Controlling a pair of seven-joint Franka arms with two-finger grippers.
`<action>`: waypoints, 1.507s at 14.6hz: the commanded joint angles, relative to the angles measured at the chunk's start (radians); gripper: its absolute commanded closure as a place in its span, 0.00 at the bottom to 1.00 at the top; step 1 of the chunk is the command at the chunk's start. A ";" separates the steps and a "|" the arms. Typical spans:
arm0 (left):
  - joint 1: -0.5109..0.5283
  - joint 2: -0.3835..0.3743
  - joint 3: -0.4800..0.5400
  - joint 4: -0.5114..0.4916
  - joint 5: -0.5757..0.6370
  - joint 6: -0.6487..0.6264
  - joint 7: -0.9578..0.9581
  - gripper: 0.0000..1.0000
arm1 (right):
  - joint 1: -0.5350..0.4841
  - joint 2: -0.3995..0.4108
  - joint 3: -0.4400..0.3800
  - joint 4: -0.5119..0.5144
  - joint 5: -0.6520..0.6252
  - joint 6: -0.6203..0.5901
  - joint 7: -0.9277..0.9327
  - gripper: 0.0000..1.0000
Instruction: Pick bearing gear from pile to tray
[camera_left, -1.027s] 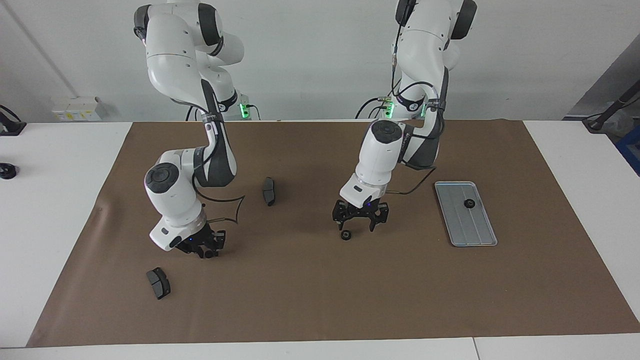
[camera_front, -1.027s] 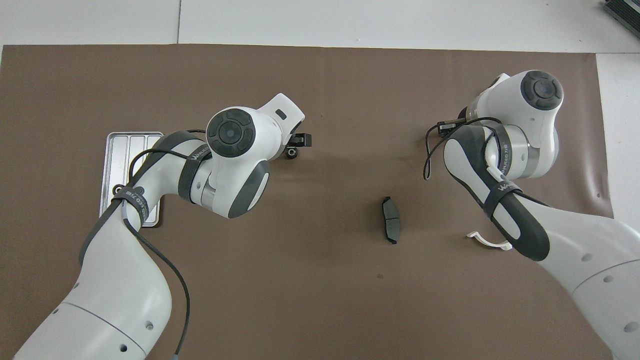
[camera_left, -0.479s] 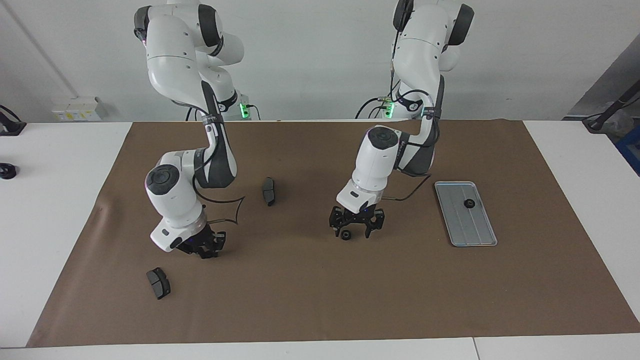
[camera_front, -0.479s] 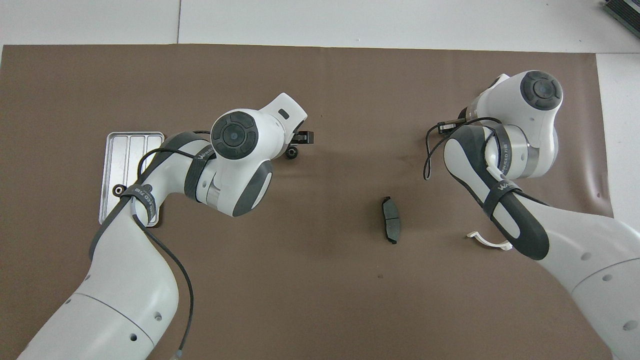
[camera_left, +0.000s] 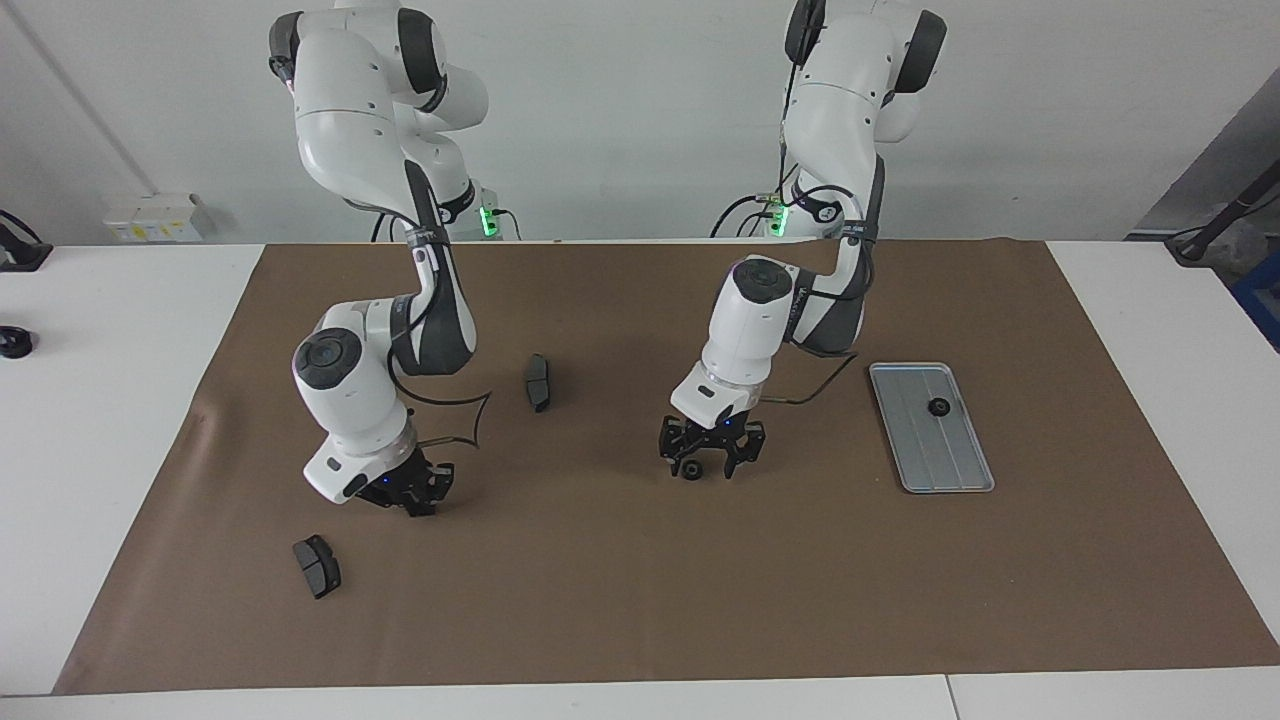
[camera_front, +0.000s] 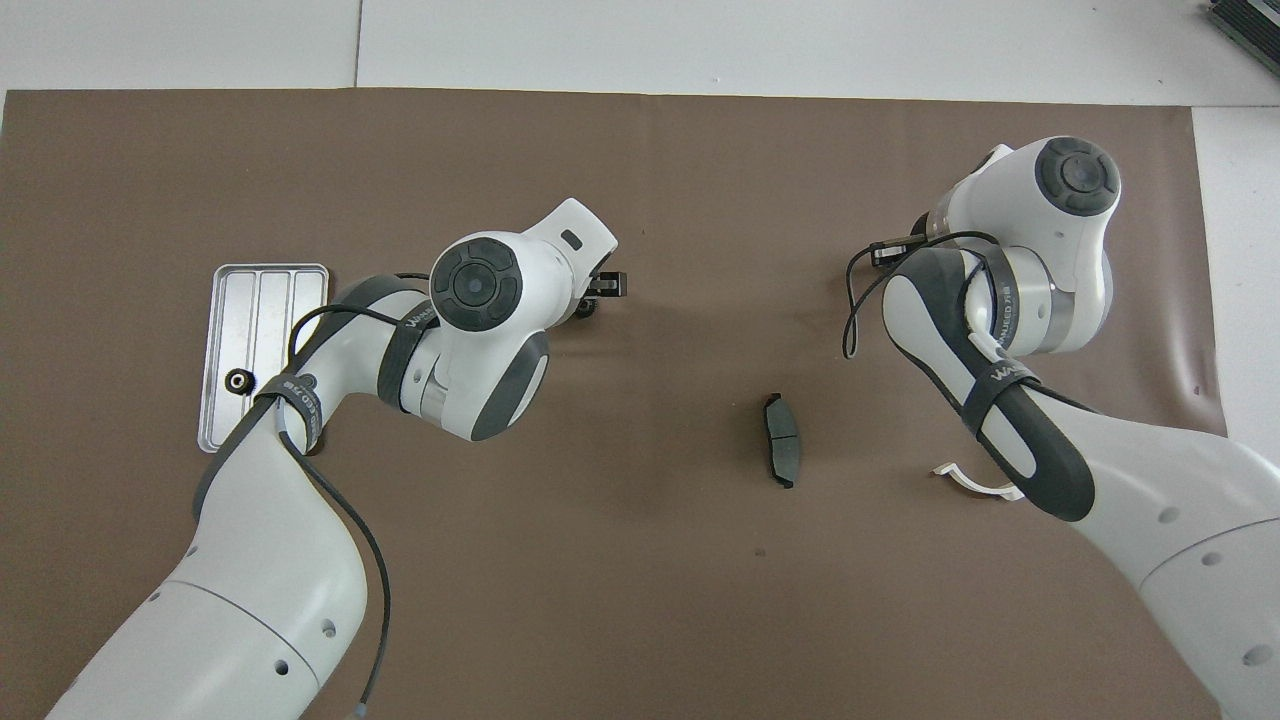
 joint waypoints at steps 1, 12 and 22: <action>-0.022 -0.002 0.018 -0.020 0.016 0.031 -0.021 0.17 | 0.001 -0.042 0.010 0.013 0.019 -0.052 0.040 1.00; -0.045 0.016 0.025 -0.016 0.019 -0.064 -0.030 0.76 | 0.003 -0.157 0.056 0.025 0.192 -0.155 0.145 1.00; 0.071 -0.195 0.079 -0.139 0.028 -0.220 0.075 1.00 | 0.205 -0.160 0.057 0.065 0.202 0.000 0.479 1.00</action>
